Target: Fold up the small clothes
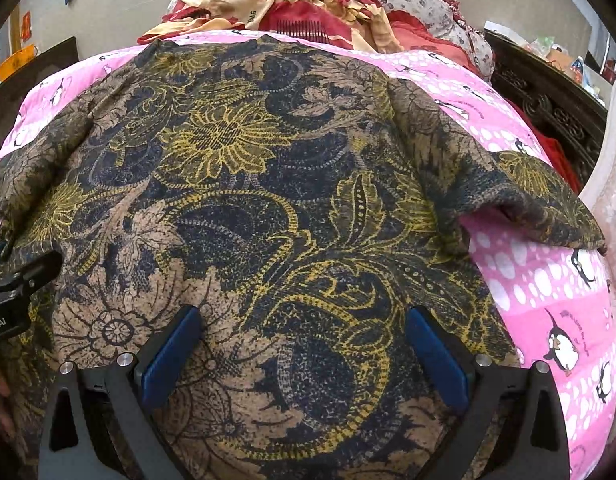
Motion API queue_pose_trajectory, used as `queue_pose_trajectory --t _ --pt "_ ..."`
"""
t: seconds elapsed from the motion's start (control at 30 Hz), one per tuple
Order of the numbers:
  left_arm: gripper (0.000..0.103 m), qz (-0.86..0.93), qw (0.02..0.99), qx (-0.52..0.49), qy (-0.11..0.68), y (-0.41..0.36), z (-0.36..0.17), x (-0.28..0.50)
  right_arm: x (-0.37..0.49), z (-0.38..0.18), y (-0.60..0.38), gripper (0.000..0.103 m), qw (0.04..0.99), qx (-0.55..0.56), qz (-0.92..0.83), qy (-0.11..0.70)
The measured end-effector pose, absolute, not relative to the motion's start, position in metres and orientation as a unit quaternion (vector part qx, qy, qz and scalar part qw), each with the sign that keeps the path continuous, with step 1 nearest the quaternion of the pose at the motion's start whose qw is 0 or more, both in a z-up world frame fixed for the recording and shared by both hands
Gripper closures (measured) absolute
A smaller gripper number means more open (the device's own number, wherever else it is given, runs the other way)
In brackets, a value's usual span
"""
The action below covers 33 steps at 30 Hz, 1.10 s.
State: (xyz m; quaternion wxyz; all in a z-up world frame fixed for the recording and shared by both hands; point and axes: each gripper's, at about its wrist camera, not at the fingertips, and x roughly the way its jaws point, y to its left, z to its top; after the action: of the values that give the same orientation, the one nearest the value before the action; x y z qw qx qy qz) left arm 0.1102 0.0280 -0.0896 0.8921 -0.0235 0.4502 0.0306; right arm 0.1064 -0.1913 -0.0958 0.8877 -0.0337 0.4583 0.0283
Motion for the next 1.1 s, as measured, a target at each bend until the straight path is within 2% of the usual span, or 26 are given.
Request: queue_pose_trajectory --t 1.1 --pt "0.000 0.029 0.892 -0.024 0.451 0.0283 -0.0902 0.1105 0.1084 -0.0962 -0.1867 0.000 0.888 -0.043 0.022 0.458"
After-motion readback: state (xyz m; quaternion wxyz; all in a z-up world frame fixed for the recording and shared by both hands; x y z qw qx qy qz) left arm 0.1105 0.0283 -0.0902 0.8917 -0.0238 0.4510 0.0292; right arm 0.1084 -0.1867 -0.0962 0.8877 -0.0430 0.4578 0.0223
